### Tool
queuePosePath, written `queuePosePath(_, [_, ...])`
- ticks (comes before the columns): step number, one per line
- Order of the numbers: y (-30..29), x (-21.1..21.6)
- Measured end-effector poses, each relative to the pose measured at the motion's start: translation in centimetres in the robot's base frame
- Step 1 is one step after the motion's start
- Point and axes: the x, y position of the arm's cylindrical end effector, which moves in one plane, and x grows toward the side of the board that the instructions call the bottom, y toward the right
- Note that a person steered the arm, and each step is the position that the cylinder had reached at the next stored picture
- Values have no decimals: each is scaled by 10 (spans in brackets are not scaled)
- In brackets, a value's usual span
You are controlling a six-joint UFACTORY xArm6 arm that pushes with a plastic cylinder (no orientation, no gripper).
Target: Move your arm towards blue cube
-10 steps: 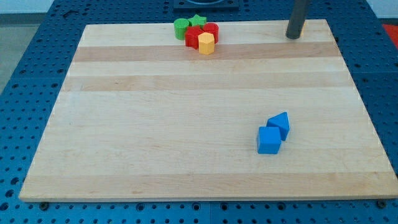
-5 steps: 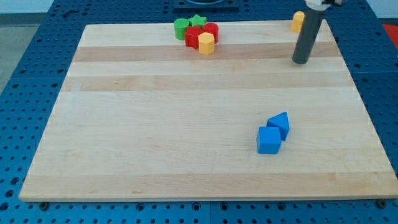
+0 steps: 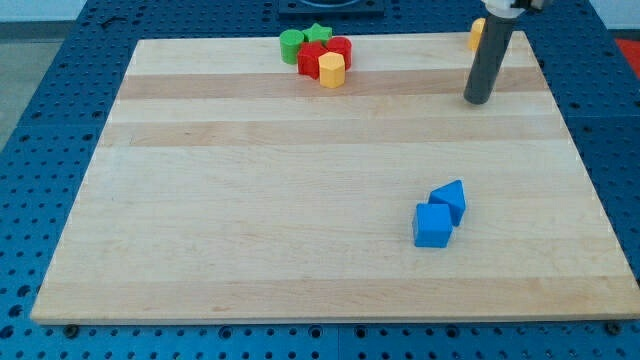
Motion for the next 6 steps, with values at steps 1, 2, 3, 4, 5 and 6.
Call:
queuePosePath(1, [-28,11])
queuePosePath(2, [-67,31])
queuePosePath(3, [-111,37])
queuePosePath(4, [-160,71])
queuePosePath(5, [-190,88])
queuePosePath(6, [-200,93])
